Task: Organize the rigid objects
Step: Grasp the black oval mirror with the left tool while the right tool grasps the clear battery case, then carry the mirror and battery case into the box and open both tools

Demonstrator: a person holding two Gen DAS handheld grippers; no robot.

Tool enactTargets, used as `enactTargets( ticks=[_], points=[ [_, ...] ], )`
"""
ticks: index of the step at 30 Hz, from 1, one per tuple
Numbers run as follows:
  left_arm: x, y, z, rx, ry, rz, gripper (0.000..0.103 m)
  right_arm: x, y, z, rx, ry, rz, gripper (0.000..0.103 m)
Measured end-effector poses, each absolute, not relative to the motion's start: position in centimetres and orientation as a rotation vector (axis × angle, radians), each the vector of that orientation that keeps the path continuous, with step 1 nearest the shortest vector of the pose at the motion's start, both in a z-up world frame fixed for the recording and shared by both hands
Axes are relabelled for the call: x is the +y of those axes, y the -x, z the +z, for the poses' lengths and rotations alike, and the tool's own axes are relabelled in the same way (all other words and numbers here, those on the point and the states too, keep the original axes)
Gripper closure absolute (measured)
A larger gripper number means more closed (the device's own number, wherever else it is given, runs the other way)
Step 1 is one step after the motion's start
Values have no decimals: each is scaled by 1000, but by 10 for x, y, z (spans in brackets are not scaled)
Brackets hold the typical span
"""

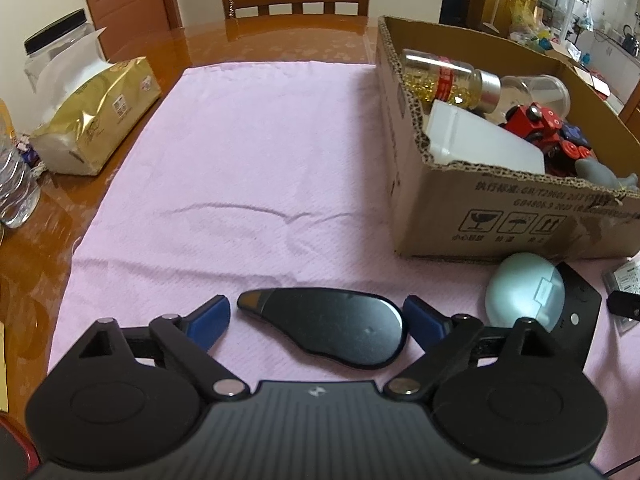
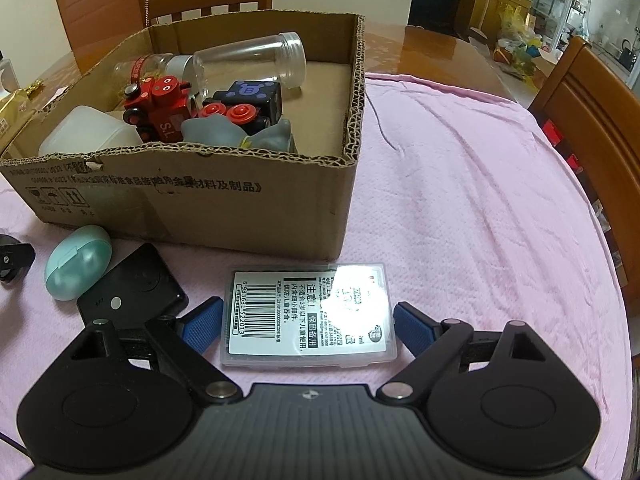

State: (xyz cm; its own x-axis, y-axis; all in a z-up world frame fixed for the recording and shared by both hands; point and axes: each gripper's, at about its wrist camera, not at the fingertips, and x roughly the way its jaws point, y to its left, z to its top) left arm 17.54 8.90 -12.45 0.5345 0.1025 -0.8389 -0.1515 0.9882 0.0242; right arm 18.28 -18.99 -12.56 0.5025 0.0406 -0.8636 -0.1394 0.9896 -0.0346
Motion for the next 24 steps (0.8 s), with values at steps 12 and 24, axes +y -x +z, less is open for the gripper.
enactTargets(
  ticks=[12, 24],
  points=[
    [95, -175, -125, 992, -8, 12, 8, -190, -184, -125, 1055, 136, 167, 9],
    [94, -177, -123, 1019, -55, -86, 14, -192, -185, -122, 1079, 146, 213, 10]
  ],
)
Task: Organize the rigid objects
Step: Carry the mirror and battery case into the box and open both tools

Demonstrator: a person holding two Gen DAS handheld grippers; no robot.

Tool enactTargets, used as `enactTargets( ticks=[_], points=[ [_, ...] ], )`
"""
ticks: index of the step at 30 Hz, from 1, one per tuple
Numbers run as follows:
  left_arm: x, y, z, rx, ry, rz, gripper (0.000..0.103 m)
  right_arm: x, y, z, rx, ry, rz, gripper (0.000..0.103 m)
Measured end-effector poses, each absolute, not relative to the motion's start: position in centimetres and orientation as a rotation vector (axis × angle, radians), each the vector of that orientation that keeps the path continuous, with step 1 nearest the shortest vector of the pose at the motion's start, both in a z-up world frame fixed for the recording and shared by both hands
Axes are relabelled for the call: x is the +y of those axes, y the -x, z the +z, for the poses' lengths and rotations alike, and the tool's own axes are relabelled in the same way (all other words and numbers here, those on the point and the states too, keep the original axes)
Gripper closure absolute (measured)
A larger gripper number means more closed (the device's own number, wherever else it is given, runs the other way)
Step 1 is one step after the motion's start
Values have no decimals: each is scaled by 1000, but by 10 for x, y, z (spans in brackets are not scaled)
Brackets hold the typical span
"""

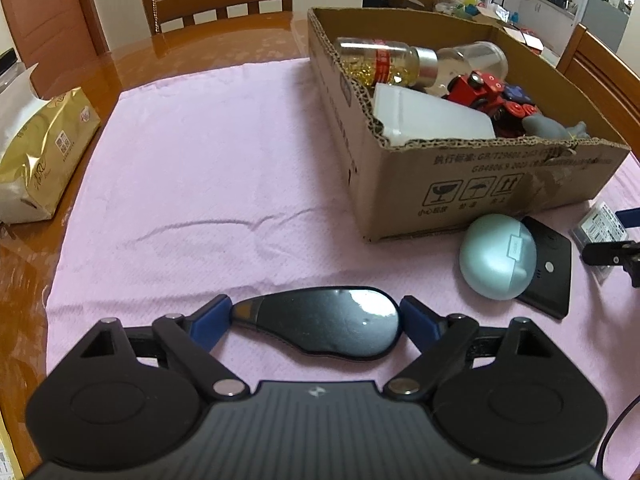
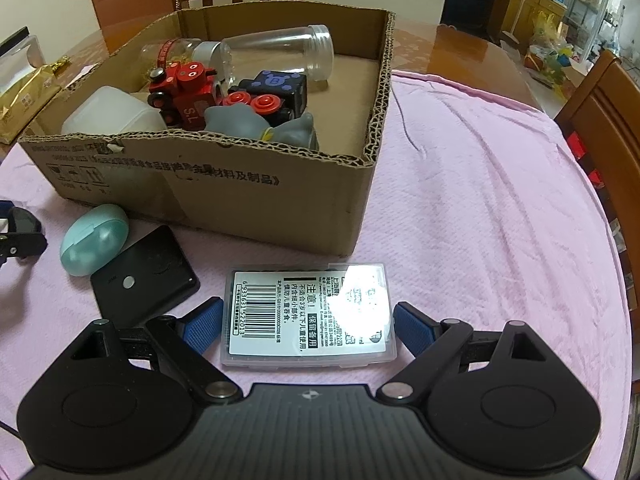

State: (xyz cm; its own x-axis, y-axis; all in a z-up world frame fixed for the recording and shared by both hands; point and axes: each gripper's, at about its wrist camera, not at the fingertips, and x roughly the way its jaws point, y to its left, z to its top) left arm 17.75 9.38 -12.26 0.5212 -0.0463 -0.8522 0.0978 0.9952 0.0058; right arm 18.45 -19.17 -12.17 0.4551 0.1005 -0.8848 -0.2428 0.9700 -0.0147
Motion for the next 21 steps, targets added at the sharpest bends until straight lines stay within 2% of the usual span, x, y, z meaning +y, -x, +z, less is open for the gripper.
enactTargets(
  ticks=[5, 10, 16, 21],
  points=[
    [91, -175, -112, 1052, -50, -129, 14, -194, -182, -109, 1091, 144, 250, 10],
    [83, -169, -77, 1046, -84, -216, 14, -201, -177, -76, 1090, 169, 326, 10],
    [70, -177, -22, 963, -126, -312, 14, -208, -178, -27, 1034, 201, 408, 10],
    [54, -208, 1, 896, -130, -335, 14, -205, -195, -5, 973, 205, 445, 10]
  ],
)
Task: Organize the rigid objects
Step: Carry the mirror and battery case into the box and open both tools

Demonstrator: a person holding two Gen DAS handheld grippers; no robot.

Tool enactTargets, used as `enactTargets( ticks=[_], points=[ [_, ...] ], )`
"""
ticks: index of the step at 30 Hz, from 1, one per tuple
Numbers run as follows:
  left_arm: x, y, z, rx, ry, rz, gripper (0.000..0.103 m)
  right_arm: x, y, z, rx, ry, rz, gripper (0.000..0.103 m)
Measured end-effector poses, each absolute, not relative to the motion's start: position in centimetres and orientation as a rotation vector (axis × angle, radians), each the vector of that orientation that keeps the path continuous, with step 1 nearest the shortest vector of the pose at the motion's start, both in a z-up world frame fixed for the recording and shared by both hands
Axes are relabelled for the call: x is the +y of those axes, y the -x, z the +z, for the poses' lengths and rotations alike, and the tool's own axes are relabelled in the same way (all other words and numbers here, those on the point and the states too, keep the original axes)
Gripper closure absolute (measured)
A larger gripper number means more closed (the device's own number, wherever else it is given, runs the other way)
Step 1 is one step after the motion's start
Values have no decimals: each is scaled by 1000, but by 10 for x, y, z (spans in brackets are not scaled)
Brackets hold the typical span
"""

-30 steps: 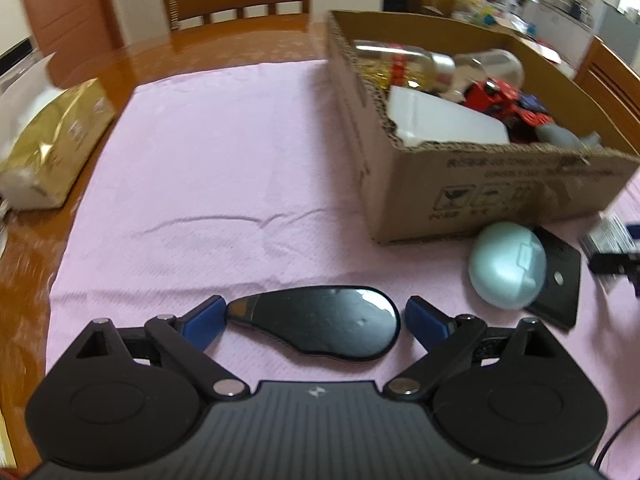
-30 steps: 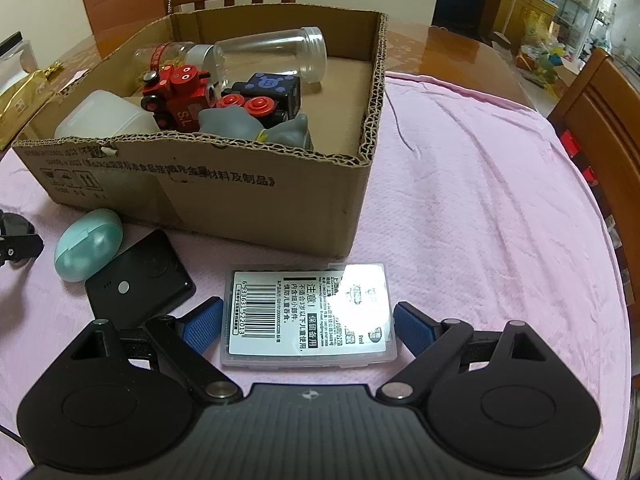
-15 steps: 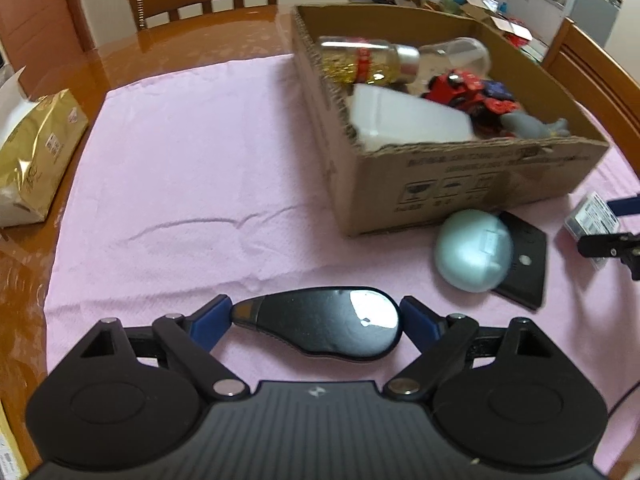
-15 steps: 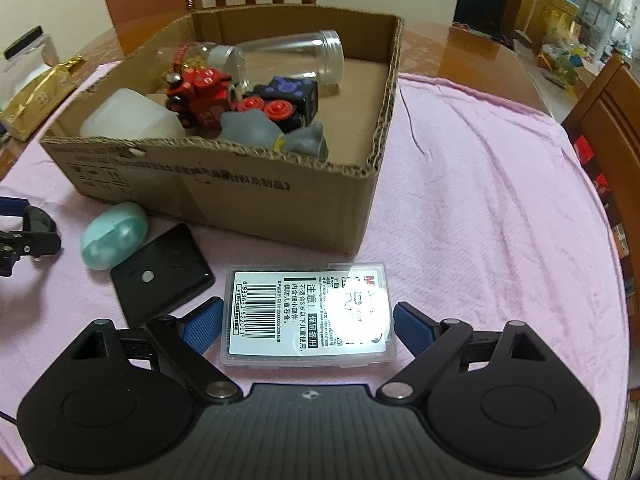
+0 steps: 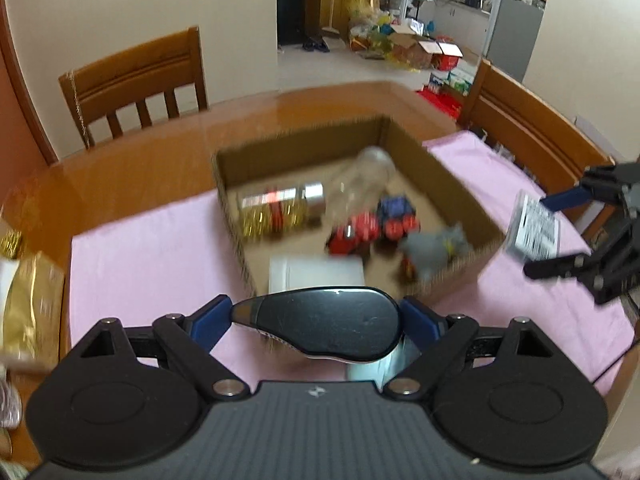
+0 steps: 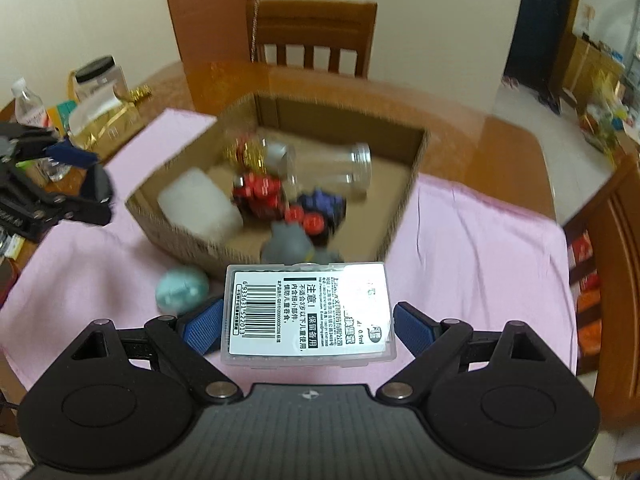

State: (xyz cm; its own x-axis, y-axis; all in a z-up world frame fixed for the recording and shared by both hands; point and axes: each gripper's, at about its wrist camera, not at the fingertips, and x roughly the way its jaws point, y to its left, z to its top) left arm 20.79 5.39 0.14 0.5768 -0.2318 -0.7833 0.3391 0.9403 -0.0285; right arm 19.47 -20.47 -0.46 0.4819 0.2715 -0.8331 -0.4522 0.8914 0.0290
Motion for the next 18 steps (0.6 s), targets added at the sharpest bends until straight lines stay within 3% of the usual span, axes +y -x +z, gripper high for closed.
enactTargets(
  ticks=[10, 18],
  points=[
    [28, -276, -18, 860, -137, -258, 12, -191, -229, 9, 896, 240, 460, 10],
    [48, -253, -13, 813, -101, -175, 4, -184, -243, 11, 883, 262, 471, 10]
  ],
)
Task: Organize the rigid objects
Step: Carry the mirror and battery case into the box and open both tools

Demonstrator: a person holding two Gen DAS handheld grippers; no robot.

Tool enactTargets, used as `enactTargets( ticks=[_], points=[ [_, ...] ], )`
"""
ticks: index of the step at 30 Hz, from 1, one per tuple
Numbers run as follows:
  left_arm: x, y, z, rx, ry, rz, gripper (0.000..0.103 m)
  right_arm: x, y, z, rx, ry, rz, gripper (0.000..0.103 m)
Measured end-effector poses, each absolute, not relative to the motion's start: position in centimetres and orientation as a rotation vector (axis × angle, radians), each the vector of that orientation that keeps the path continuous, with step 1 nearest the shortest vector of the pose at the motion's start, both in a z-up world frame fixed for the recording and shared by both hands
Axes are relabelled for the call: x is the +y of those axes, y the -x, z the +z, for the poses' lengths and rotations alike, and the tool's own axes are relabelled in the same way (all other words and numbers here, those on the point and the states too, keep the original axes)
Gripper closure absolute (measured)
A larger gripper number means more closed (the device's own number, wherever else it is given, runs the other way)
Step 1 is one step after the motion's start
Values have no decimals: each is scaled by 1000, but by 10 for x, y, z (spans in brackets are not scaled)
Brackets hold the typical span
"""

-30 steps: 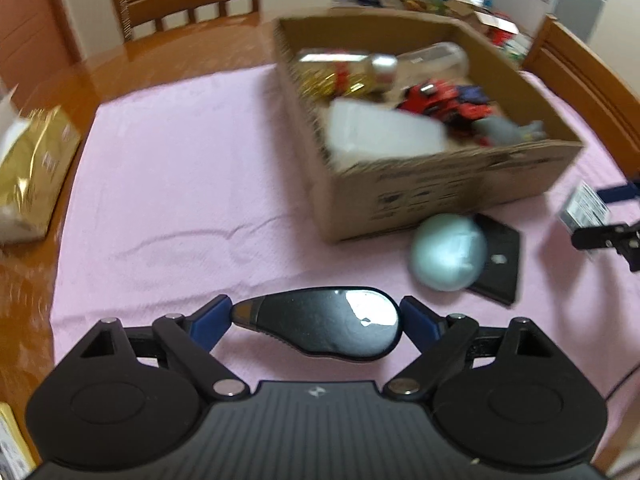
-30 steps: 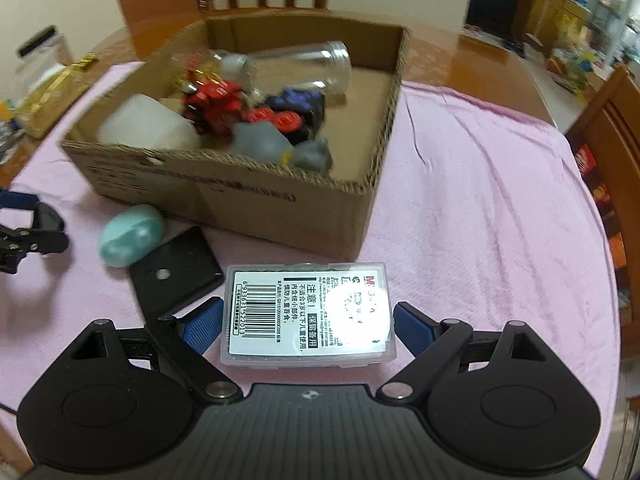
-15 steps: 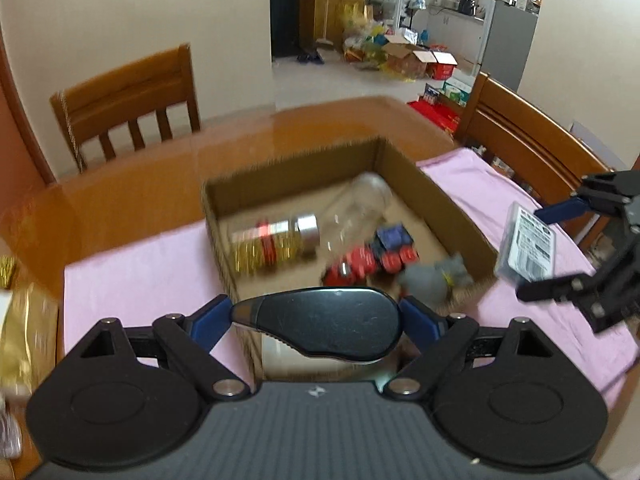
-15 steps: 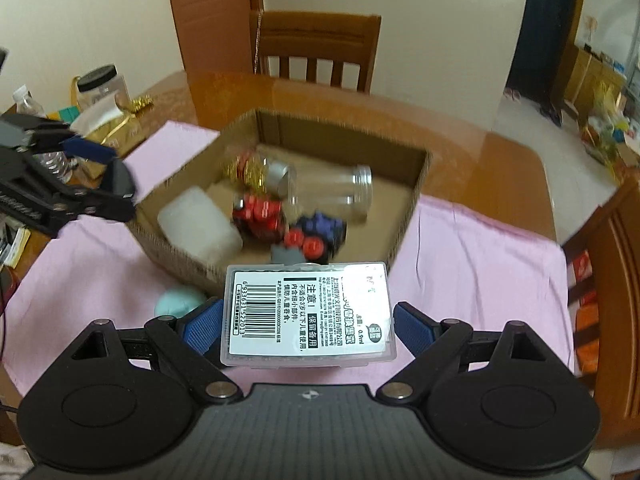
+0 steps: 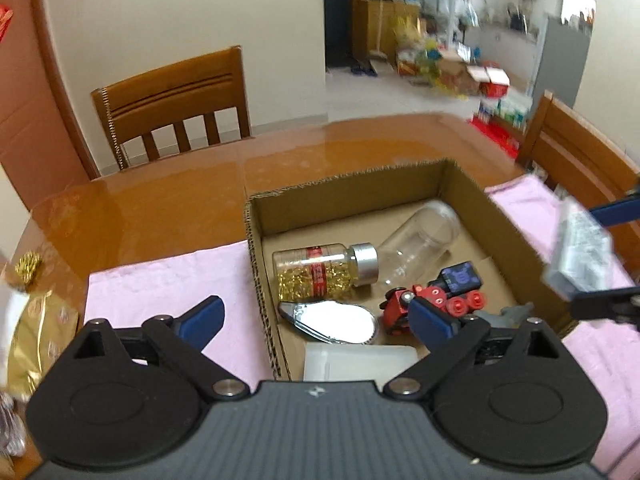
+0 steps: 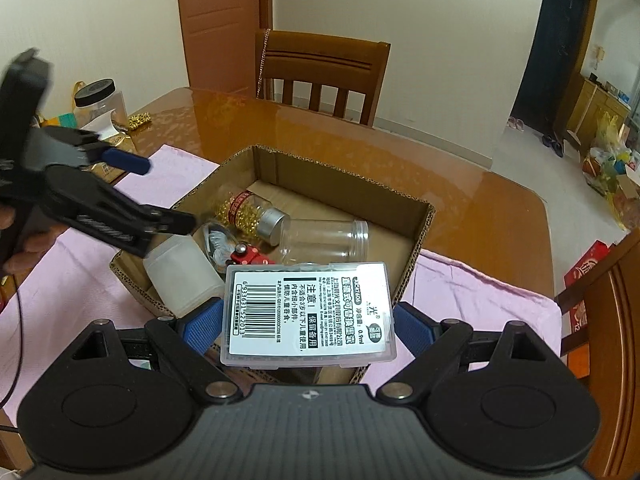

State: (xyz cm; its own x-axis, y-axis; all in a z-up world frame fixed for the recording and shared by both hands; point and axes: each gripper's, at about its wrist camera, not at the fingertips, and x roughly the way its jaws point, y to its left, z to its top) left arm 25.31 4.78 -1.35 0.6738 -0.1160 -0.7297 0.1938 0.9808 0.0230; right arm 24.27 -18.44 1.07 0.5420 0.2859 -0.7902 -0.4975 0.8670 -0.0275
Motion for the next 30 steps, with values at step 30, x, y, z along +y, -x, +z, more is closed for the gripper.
enactTargets(
  ticks=[30],
  points=[
    [90, -150, -17, 772, 30, 139, 1, -122, -335, -1, 871, 332, 442, 0]
  ],
)
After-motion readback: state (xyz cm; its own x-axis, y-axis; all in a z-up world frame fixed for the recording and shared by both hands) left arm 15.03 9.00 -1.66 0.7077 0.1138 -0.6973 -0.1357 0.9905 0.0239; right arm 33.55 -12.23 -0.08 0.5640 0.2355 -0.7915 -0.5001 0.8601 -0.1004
